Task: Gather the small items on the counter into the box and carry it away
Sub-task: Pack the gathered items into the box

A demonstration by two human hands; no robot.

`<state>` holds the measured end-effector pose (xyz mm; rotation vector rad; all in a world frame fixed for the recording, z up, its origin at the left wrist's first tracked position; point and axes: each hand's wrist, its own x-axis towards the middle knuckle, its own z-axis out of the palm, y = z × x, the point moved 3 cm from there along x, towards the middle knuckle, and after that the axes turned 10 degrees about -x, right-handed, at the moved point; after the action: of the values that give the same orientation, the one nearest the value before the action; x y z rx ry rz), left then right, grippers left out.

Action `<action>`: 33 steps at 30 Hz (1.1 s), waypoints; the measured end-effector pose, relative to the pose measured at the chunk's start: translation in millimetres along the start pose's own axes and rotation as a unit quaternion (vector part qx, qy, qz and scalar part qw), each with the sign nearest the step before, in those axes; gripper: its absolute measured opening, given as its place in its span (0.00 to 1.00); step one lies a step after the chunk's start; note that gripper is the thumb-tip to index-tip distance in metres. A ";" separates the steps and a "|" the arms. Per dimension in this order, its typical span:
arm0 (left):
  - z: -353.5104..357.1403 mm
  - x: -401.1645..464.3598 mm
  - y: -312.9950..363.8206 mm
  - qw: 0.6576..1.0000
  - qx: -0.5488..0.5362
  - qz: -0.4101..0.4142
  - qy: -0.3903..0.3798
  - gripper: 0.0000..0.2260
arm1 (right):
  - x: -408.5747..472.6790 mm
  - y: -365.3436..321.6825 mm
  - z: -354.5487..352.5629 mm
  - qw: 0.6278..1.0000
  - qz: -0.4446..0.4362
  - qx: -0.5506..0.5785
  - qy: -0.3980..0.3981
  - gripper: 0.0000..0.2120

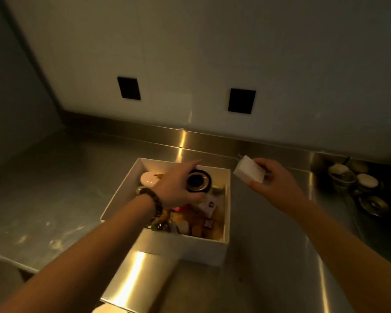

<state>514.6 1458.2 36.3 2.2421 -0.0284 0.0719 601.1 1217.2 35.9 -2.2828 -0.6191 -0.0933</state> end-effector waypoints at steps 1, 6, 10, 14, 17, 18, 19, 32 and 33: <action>-13.5 -3.8 -16.8 1.000 0.003 -0.016 -0.005 0.38 | -0.3 -3.8 9.8 1.000 -0.007 -0.003 -0.010 0.27; -39.8 -8.9 -74.1 0.997 0.030 -0.078 0.005 0.35 | 3.9 -24.2 61.3 0.996 -0.016 -0.032 -0.082 0.28; -29.3 -2.2 -89.5 0.994 0.073 -0.078 -0.024 0.24 | 7.1 -38.1 97.8 0.990 0.014 -0.070 -0.118 0.31; -23.1 3.0 -95.8 0.983 0.165 -0.063 -0.053 0.26 | 6.9 -46.0 127.0 0.980 0.037 -0.121 -0.152 0.32; -20.5 3.3 -106.2 0.965 0.231 -0.074 -0.098 0.27 | 6.0 -49.9 144.5 0.973 0.029 -0.161 -0.163 0.32; -19.7 3.0 -110.7 0.960 0.247 -0.076 -0.108 0.28 | 5.6 -51.2 149.6 0.973 0.028 -0.161 -0.163 0.31; -19.0 2.6 -115.4 0.956 0.261 -0.075 -0.113 0.28 | 5.3 -52.2 154.6 0.973 0.025 -0.163 -0.164 0.30; -26.1 -2.1 -128.2 0.955 0.277 -0.055 -0.091 0.34 | 9.8 -61.5 168.0 0.934 -0.037 -0.303 -0.185 0.33; -29.9 -3.1 -126.4 0.958 0.268 -0.053 -0.088 0.35 | 11.1 -63.2 162.8 0.944 -0.031 -0.280 -0.172 0.32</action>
<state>516.0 1560.3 -44.1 2.7820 0.0173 -0.2027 562.7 1372.2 -35.7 -2.8626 -0.9384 0.1205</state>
